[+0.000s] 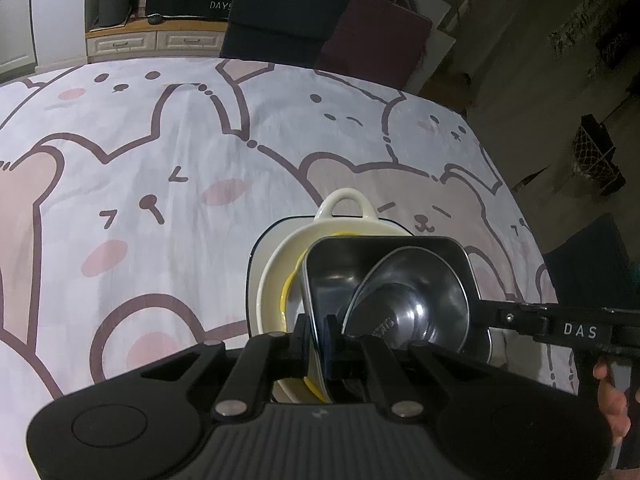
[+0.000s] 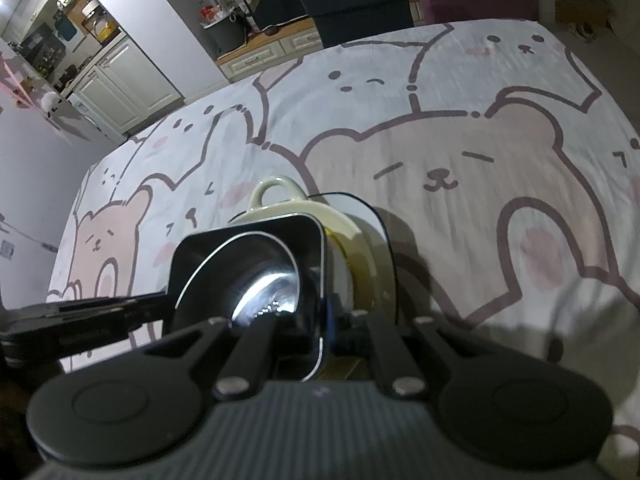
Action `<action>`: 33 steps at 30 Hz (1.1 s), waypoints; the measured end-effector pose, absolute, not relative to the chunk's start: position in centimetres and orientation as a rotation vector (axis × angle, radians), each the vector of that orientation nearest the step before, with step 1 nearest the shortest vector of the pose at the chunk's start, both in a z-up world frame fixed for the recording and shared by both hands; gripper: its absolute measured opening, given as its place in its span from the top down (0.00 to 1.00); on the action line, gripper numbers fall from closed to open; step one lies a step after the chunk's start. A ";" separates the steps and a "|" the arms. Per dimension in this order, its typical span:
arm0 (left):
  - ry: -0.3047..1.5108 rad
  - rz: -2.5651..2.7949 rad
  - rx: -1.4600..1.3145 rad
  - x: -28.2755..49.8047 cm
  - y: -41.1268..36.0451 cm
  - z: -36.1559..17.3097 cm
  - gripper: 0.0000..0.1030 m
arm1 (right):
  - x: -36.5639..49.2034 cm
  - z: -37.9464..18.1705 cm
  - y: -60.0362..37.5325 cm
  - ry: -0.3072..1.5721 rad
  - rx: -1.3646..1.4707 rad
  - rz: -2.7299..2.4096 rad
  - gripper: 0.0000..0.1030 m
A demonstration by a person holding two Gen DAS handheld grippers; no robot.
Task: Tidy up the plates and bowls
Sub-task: 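Lower the steel trays onto the cream bowl stack with both grippers, then open both grippers and pull back from the stack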
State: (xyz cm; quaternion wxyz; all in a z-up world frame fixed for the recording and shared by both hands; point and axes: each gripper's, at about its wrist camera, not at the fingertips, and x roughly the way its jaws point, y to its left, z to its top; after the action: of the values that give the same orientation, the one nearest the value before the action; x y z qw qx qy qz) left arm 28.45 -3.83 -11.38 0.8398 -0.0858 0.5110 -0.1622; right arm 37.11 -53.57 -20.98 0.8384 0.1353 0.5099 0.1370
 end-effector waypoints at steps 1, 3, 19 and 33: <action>1.080 -0.343 -0.181 28.5 -3.9 -11.3 0.94 | 37.2 -21.0 -53.5 1.079 0.287 0.290 0.92; 1.079 -0.342 -0.179 28.4 -3.9 -11.4 0.94 | 37.2 -21.0 -53.5 1.080 0.285 0.290 0.92; 1.084 -0.345 -0.157 28.5 -3.6 -11.5 0.90 | 37.4 -21.6 -53.7 1.091 0.296 0.298 0.86; 1.034 -0.312 -0.104 26.9 -2.7 -9.5 0.64 | 36.3 -20.2 -53.9 1.029 0.284 0.309 0.63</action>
State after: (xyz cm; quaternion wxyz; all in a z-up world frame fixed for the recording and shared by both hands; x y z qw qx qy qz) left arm 26.93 -2.73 -9.47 0.8565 -0.0497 0.4918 -0.1487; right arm 36.27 -53.91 -20.23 0.8495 0.1350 0.4886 0.1465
